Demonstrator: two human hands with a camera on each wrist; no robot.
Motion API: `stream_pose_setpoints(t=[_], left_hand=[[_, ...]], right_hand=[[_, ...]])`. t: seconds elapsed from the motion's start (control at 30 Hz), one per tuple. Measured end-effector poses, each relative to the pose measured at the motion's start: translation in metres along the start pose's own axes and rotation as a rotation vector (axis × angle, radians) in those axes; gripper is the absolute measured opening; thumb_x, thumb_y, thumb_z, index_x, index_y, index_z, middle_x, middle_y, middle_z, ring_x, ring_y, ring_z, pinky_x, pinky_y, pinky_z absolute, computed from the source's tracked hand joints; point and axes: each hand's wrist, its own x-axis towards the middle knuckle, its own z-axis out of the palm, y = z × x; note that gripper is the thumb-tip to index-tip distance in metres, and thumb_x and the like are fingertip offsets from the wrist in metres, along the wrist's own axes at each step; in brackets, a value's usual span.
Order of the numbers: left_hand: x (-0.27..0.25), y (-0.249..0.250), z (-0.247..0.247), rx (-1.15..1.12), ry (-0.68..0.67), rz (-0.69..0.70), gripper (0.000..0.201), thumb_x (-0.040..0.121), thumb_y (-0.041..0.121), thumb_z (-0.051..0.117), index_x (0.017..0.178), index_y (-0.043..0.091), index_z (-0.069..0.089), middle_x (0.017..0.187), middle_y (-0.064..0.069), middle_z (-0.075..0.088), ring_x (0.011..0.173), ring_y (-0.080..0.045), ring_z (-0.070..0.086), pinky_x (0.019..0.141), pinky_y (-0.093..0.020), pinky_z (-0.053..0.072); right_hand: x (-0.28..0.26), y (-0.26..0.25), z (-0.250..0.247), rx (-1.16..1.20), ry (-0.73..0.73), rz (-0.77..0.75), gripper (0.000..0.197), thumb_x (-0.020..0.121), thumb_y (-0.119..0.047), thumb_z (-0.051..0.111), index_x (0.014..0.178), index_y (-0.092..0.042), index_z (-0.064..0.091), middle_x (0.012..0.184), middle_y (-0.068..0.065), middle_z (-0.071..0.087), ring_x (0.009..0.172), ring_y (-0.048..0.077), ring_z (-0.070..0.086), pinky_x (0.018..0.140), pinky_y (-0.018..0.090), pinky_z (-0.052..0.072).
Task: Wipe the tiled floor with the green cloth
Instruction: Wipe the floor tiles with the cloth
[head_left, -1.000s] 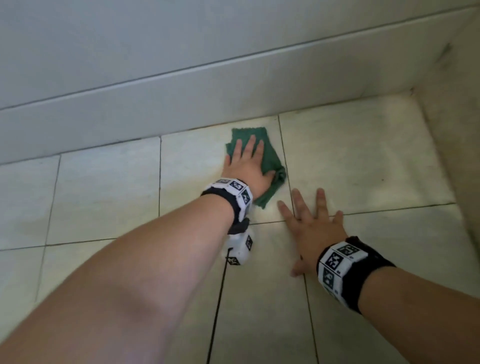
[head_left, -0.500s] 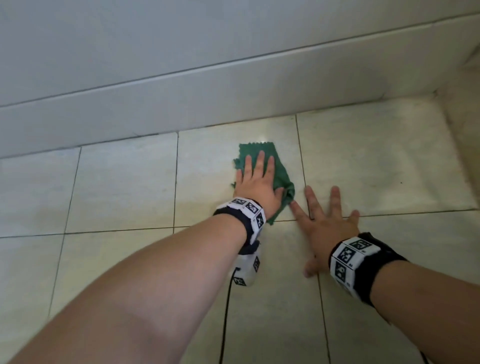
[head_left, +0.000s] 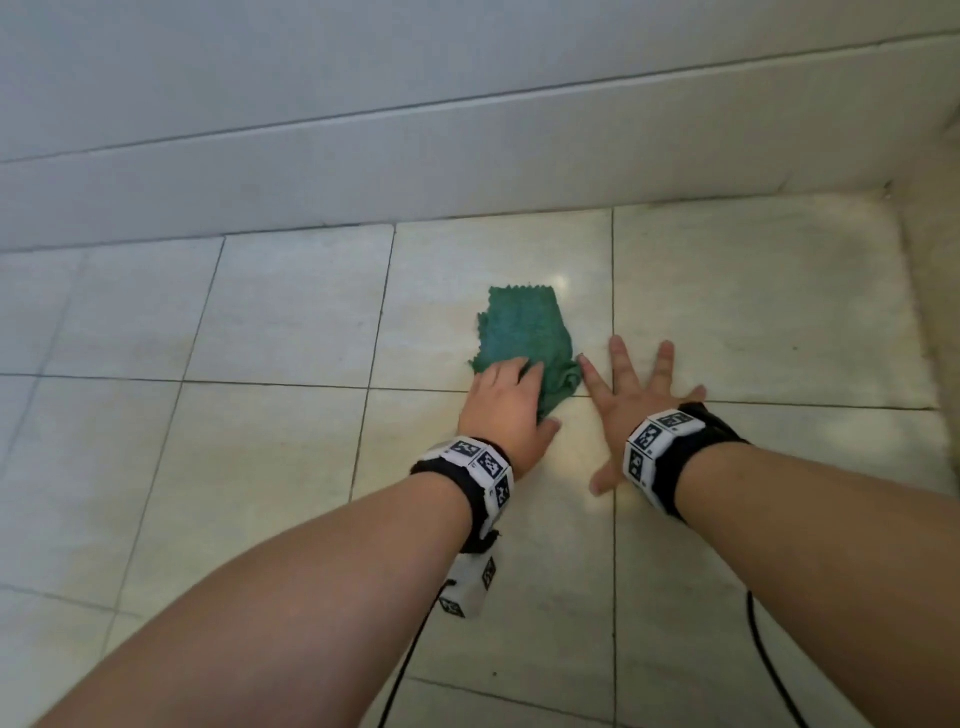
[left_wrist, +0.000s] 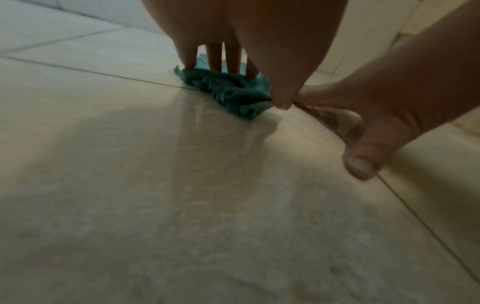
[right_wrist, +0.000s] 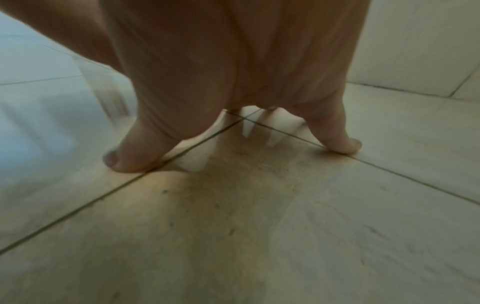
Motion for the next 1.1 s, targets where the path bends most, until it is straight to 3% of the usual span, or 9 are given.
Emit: stream_pose_setpoints(t=[0.17, 0.3, 0.43, 0.63, 0.77, 0.87, 0.93, 1.0, 1.1], left_hand=[[0.0, 0.008, -0.007, 0.142, -0.124, -0.105, 0.069, 0.09, 0.038, 0.065, 0.149, 0.019, 0.036, 0.157, -0.004, 0.027, 0.142, -0.029, 0.026, 0.118, -0.05, 0.023], [0.002, 0.016, -0.018, 0.277, -0.048, -0.087, 0.032, 0.088, 0.005, 0.052, 0.119, 0.01, 0.054, 0.122, -0.01, 0.05, 0.112, -0.03, 0.05, 0.103, -0.041, 0.039], [-0.001, 0.018, -0.026, 0.318, -0.108, -0.084, 0.025, 0.089, 0.002, 0.05, 0.111, 0.01, 0.057, 0.112, -0.011, 0.053, 0.101, -0.029, 0.055, 0.087, -0.036, 0.041], [-0.011, 0.009, -0.049, -0.286, 0.103, -0.19, 0.003, 0.09, 0.013, 0.052, 0.091, 0.015, 0.05, 0.078, -0.004, 0.054, 0.073, -0.026, 0.055, 0.06, -0.029, 0.04], [-0.019, 0.002, -0.076, -0.484, 0.171, -0.177, 0.016, 0.088, 0.007, 0.05, 0.074, 0.014, 0.048, 0.066, -0.003, 0.049, 0.06, -0.02, 0.046, 0.052, -0.028, 0.034], [-0.027, -0.008, -0.086, -0.579, 0.192, -0.196, 0.011, 0.086, 0.005, 0.048, 0.077, 0.006, 0.054, 0.068, -0.006, 0.052, 0.062, -0.021, 0.048, 0.056, -0.03, 0.037], [-0.032, -0.015, -0.088, -0.643, 0.228, -0.247, 0.01, 0.086, 0.004, 0.047, 0.082, 0.003, 0.055, 0.07, -0.008, 0.054, 0.063, -0.022, 0.048, 0.058, -0.031, 0.039], [-0.035, -0.024, -0.086, -0.624, 0.267, -0.347, 0.011, 0.089, 0.006, 0.045, 0.089, 0.008, 0.055, 0.075, -0.007, 0.056, 0.065, -0.022, 0.05, 0.059, -0.03, 0.04], [-0.041, -0.039, -0.076, -0.543, 0.246, -0.621, 0.025, 0.094, 0.01, 0.043, 0.119, 0.01, 0.048, 0.104, -0.013, 0.061, 0.086, -0.029, 0.06, 0.068, -0.033, 0.047]], right_hand=[[-0.006, 0.005, -0.005, 0.066, 0.06, -0.02, 0.122, 0.078, -0.061, 0.073, 0.156, -0.032, -0.017, 0.161, 0.003, -0.03, 0.144, 0.053, -0.02, 0.113, 0.072, 0.016], [-0.013, 0.016, -0.008, 0.102, 0.148, -0.05, 0.098, 0.092, -0.044, 0.065, 0.159, -0.022, -0.003, 0.166, 0.008, -0.008, 0.149, 0.046, -0.005, 0.117, 0.062, 0.021], [-0.022, 0.025, -0.008, 0.096, 0.169, -0.092, 0.091, 0.095, -0.036, 0.062, 0.159, -0.02, 0.0, 0.166, 0.01, 0.0, 0.151, 0.042, -0.001, 0.119, 0.058, 0.021], [-0.031, 0.019, -0.022, 0.13, 0.264, -0.25, 0.098, 0.09, -0.038, 0.069, 0.159, -0.021, 0.001, 0.167, 0.006, 0.008, 0.152, 0.034, 0.004, 0.12, 0.046, 0.021], [-0.036, 0.0, -0.038, 0.304, 0.358, -0.327, 0.101, 0.088, -0.04, 0.071, 0.159, -0.02, 0.003, 0.164, 0.007, 0.019, 0.152, 0.028, 0.014, 0.119, 0.042, 0.023], [-0.039, -0.018, -0.049, 0.42, 0.384, -0.373, 0.065, 0.091, -0.036, 0.065, 0.148, -0.019, 0.04, 0.142, 0.011, 0.052, 0.132, 0.031, 0.047, 0.106, 0.038, 0.041], [-0.039, -0.029, -0.051, 0.466, 0.4, -0.4, 0.027, 0.093, -0.03, 0.059, 0.115, -0.016, 0.064, 0.109, 0.007, 0.066, 0.11, 0.031, 0.06, 0.087, 0.033, 0.046], [-0.038, -0.037, -0.052, 0.484, 0.416, -0.395, 0.013, 0.094, -0.031, 0.058, 0.092, -0.018, 0.06, 0.083, -0.001, 0.059, 0.096, 0.03, 0.061, 0.075, 0.03, 0.04], [-0.034, -0.041, -0.049, 0.476, 0.41, -0.294, 0.027, 0.096, -0.036, 0.058, 0.116, -0.018, 0.056, 0.098, 0.002, 0.062, 0.1, 0.027, 0.061, 0.075, 0.029, 0.04]])
